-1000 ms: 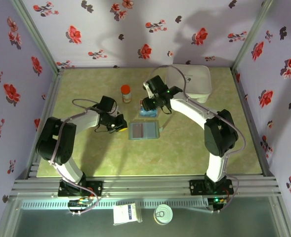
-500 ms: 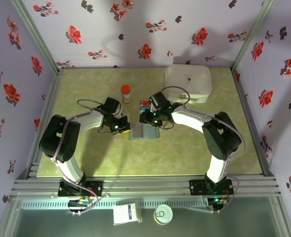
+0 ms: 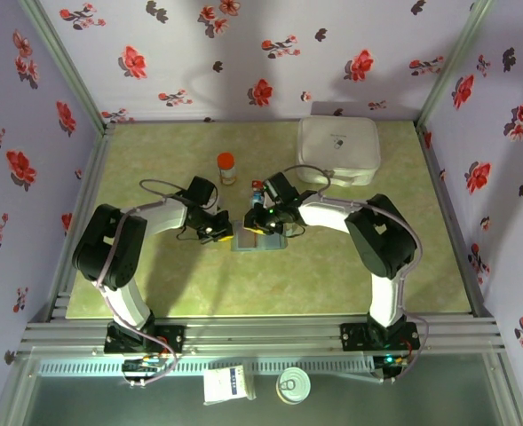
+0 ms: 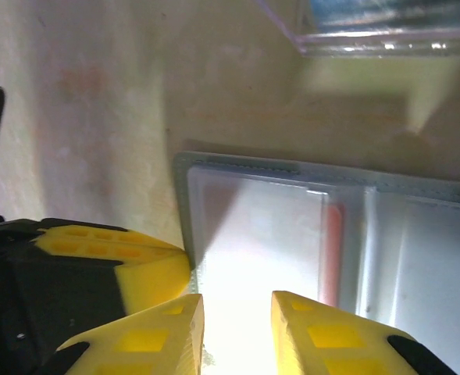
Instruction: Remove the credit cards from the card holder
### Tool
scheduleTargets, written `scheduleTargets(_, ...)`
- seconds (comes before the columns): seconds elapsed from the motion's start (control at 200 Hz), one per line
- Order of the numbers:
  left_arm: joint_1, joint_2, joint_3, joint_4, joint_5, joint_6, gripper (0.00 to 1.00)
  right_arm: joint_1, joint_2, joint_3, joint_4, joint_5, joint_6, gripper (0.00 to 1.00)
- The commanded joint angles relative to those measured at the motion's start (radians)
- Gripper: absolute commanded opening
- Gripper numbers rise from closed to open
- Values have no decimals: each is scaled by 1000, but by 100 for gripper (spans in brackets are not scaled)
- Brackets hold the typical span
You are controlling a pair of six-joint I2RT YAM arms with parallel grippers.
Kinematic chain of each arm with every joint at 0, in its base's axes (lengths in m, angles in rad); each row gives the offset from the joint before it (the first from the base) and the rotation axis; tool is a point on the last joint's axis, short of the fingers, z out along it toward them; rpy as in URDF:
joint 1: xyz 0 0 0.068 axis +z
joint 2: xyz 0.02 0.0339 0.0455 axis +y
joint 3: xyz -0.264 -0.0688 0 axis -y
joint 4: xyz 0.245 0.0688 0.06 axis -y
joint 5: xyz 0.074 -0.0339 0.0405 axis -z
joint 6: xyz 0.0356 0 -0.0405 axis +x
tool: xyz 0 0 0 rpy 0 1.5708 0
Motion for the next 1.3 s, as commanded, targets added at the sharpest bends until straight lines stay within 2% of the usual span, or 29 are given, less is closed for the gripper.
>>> scheduleTargets(0.0, -7, 19, 9, -33, -25, 23, 2, 6, 14, 3, 3, -19, 10, 30)
scheduleTargets(0.4, -5, 25, 15, -46, -28, 27, 2, 7, 49, 18, -26, -28, -9, 27)
scheduleTargets(0.67, -3, 25, 20, -62, -46, 34, 1, 6, 8, 31, -143, 95, -68, 27)
scheduleTargets(0.81, -2, 21, 20, -67, -49, 36, 1, 1, -1, 29, -165, 109, -79, 27)
scheduleTargets(1.295, 1, -59, 39, -61, -34, 5, 1, -28, -6, -59, -35, 52, -21, 20)
